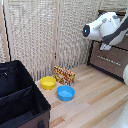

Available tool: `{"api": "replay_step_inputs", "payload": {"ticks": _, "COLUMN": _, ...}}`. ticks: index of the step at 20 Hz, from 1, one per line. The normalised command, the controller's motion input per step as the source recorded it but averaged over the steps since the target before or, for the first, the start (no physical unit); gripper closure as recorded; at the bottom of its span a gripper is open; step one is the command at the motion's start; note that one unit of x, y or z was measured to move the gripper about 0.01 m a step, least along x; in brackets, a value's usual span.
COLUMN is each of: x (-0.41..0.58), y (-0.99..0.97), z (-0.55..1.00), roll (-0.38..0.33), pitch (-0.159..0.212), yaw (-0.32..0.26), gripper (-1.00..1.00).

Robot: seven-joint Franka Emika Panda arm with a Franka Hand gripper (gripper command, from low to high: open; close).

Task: Locate and clasp the grip of the topmost drawer. Steadily and circumspectly yank the drawer open. Discover and seize the nutrition bar using your clamp. Deposit the nutrition bar in the accessible drawer. Unclench the nutrition bar.

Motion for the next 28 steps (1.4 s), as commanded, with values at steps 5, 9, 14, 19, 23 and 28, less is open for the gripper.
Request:
{"api": "replay_step_inputs", "payload": {"ticks": 5, "x": 0.000, "y": 0.00, "z": 0.35, "roll": 0.047, "pitch": 0.008, "yaw": -0.004, "gripper": 1.00}}
{"api": "replay_step_inputs", "payload": {"ticks": 9, "x": 0.084, "y": 0.31, "z": 0.11, "roll": 0.108, "pitch": 0.013, "yaw": -0.036, "gripper": 1.00}}
{"api": "replay_step_inputs", "payload": {"ticks": 14, "x": 0.187, "y": 0.80, "z": 0.01, "roll": 0.076, "pitch": 0.008, "yaw": -0.035, "gripper": 1.00}}
{"api": "replay_step_inputs", "payload": {"ticks": 19, "x": 0.186, "y": 0.98, "z": -0.26, "roll": -0.004, "pitch": 0.004, "yaw": -0.029, "gripper": 1.00}}
{"api": "replay_step_inputs", "payload": {"ticks": 23, "x": 0.184, "y": 0.99, "z": -0.34, "roll": -0.016, "pitch": 0.000, "yaw": -0.027, "gripper": 1.00}}
{"api": "replay_step_inputs", "payload": {"ticks": 28, "x": 0.222, "y": 0.85, "z": -0.20, "roll": -0.001, "pitch": 0.003, "yaw": -0.023, "gripper": 1.00}}
